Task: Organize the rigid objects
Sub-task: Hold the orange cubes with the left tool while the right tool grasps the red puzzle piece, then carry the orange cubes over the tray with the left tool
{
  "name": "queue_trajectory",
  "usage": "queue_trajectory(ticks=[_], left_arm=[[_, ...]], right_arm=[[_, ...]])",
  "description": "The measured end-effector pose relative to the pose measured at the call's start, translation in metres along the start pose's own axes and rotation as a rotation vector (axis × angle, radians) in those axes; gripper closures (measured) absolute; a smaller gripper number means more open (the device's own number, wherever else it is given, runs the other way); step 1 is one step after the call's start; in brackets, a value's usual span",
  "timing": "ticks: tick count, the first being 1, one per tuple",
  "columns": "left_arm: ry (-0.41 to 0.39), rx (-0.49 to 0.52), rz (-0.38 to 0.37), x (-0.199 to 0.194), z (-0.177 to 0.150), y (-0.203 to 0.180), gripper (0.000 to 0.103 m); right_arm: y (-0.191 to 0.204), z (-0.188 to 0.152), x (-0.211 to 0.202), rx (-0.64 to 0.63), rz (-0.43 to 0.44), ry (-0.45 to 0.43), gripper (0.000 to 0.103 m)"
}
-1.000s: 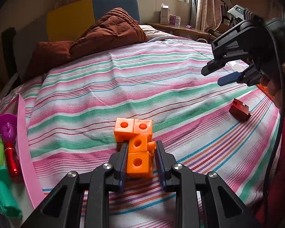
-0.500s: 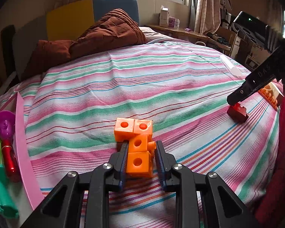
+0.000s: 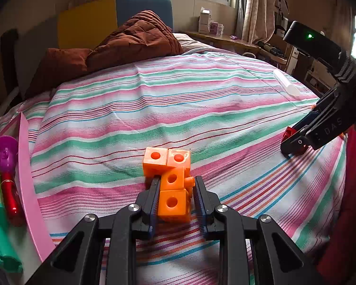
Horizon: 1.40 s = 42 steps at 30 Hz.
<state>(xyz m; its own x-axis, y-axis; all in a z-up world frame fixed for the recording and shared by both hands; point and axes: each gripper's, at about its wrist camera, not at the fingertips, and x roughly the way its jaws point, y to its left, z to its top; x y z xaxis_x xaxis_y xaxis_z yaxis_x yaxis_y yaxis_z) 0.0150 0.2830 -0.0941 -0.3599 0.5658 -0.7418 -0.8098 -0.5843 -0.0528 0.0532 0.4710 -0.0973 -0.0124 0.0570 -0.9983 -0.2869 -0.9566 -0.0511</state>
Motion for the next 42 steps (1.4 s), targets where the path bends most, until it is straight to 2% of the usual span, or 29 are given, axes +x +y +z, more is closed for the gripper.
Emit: queue_trajectory(ticks=[1, 5, 12, 14, 16, 18, 19, 25, 34, 42], left_arm=[[0.000, -0.001, -0.001, 0.000, 0.000, 0.000, 0.076], [-0.003, -0.001, 0.000, -0.001, -0.001, 0.000, 0.076], [-0.002, 0.005, 0.000, -0.001, -0.002, -0.001, 0.076], [-0.002, 0.005, 0.000, -0.001, -0.002, -0.001, 0.076], [-0.002, 0.004, -0.002, -0.001, -0.002, -0.002, 0.076], [-0.004, 0.001, -0.001, -0.001, -0.002, -0.001, 0.076], [-0.004, 0.001, 0.000, -0.001, -0.002, -0.001, 0.076], [-0.004, -0.003, 0.008, -0.001, -0.002, -0.001, 0.076], [0.037, -0.057, -0.014, -0.004, 0.001, 0.005, 0.077], [0.066, -0.113, -0.026, -0.022, -0.001, 0.007, 0.077]], right_arm=[[0.005, -0.001, -0.001, -0.024, -0.005, -0.003, 0.068], [0.024, -0.001, -0.004, -0.065, -0.012, -0.050, 0.068], [0.046, 0.024, -0.006, 0.048, 0.143, -0.199, 0.068], [0.052, 0.029, -0.003, 0.067, 0.158, -0.233, 0.069], [0.057, 0.031, 0.006, 0.082, 0.156, -0.248, 0.068], [0.056, 0.035, 0.005, 0.077, 0.142, -0.308, 0.068], [0.059, 0.044, 0.002, 0.073, 0.135, -0.310, 0.067], [0.067, 0.043, 0.003, 0.013, 0.117, -0.340, 0.064], [0.075, 0.049, 0.000, -0.043, 0.053, -0.379, 0.065], [0.068, 0.040, -0.005, -0.063, 0.038, -0.395, 0.065]])
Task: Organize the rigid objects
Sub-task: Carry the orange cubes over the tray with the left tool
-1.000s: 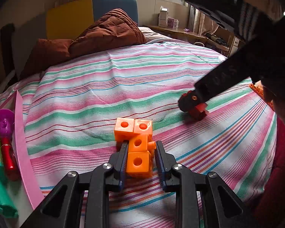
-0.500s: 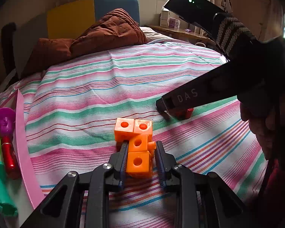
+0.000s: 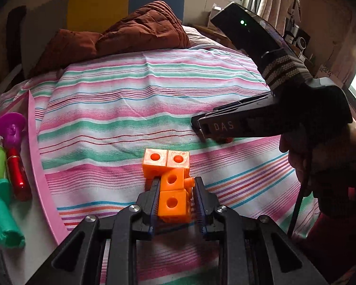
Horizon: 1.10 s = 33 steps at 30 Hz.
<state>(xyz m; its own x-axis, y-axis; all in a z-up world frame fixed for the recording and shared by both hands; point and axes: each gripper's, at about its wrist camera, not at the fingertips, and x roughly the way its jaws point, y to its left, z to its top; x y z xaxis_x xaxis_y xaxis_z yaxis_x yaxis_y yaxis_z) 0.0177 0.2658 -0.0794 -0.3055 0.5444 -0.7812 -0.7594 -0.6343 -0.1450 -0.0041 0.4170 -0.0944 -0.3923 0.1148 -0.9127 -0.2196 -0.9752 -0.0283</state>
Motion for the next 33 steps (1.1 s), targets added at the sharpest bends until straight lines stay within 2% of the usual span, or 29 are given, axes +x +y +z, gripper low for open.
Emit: queue_trajectory(ticks=[6, 13, 17, 33], left_arm=[[-0.025, -0.005, 0.051, -0.021, 0.003, -0.001, 0.077], [-0.118, -0.025, 0.114, -0.067, 0.014, 0.008, 0.077], [-0.144, -0.051, 0.150, -0.087, 0.015, 0.020, 0.077], [-0.160, -0.163, 0.319, -0.121, -0.007, 0.085, 0.077]], right_arm=[[0.009, 0.004, 0.006, -0.010, -0.012, -0.005, 0.066], [0.013, 0.003, 0.006, -0.028, -0.026, -0.015, 0.066], [0.014, 0.002, 0.006, -0.036, -0.032, -0.020, 0.066], [0.020, 0.002, 0.006, -0.069, -0.060, -0.037, 0.066]])
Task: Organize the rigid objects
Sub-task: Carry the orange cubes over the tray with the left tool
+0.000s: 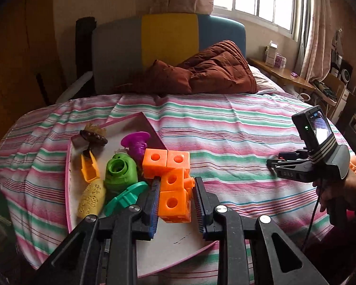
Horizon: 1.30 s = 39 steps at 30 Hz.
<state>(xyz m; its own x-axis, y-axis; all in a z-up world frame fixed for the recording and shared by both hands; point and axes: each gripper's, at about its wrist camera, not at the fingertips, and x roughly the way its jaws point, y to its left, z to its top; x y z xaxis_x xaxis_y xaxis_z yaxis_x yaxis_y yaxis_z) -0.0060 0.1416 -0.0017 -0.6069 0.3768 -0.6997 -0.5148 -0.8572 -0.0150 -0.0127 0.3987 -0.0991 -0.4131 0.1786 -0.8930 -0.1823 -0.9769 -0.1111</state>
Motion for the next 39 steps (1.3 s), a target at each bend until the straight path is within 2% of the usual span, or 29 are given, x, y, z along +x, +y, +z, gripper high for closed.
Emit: queue_trajectory(ticks=[9, 21, 35, 39], left_arm=[[0.006, -0.039, 0.072, -0.006, -0.010, 0.028, 0.077], [0.026, -0.068, 0.093, -0.009, -0.023, 0.048, 0.077], [0.095, -0.197, -0.061, -0.003, -0.036, 0.078, 0.077], [0.115, -0.201, -0.108, -0.002, -0.040, 0.083, 0.077]], right_arm=[[0.002, 0.000, 0.000, -0.011, -0.011, -0.005, 0.066], [0.002, 0.000, 0.000, -0.011, -0.013, -0.006, 0.066], [0.002, 0.001, 0.000, -0.023, -0.021, -0.006, 0.066], [0.004, 0.001, 0.000, -0.033, -0.030, -0.007, 0.066]])
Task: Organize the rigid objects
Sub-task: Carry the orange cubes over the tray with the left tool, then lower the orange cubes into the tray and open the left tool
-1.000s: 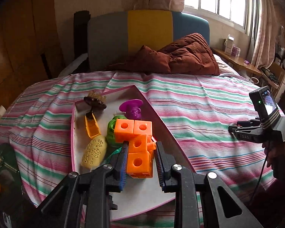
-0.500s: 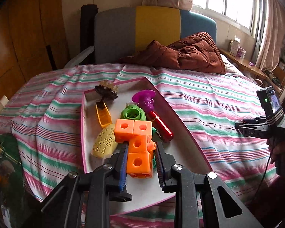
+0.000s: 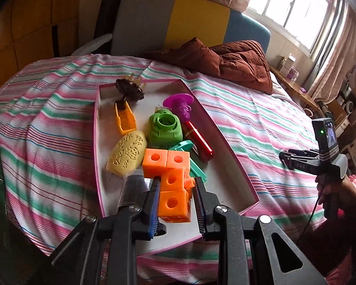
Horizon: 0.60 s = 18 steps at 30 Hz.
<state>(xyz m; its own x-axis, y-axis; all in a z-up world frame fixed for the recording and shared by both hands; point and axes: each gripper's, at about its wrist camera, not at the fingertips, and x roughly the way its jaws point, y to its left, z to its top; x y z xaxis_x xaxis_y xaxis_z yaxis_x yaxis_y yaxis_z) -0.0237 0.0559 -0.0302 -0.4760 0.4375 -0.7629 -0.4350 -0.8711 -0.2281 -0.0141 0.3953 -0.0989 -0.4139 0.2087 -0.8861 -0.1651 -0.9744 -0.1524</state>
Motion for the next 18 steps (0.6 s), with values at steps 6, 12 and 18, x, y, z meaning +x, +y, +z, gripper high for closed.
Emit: queue_trajectory(ticks=[6, 12, 18], left_arm=[[0.002, 0.079, 0.006, 0.005, -0.003, -0.018, 0.077], [0.057, -0.024, 0.051, 0.021, -0.001, -0.002, 0.077], [0.056, 0.034, 0.087, 0.032, -0.001, -0.015, 0.077]], right_arm=[[0.002, 0.000, 0.000, -0.009, -0.008, 0.000, 0.066], [0.005, -0.001, -0.002, -0.023, -0.019, -0.001, 0.066], [0.006, -0.002, -0.003, -0.024, -0.021, -0.001, 0.066]])
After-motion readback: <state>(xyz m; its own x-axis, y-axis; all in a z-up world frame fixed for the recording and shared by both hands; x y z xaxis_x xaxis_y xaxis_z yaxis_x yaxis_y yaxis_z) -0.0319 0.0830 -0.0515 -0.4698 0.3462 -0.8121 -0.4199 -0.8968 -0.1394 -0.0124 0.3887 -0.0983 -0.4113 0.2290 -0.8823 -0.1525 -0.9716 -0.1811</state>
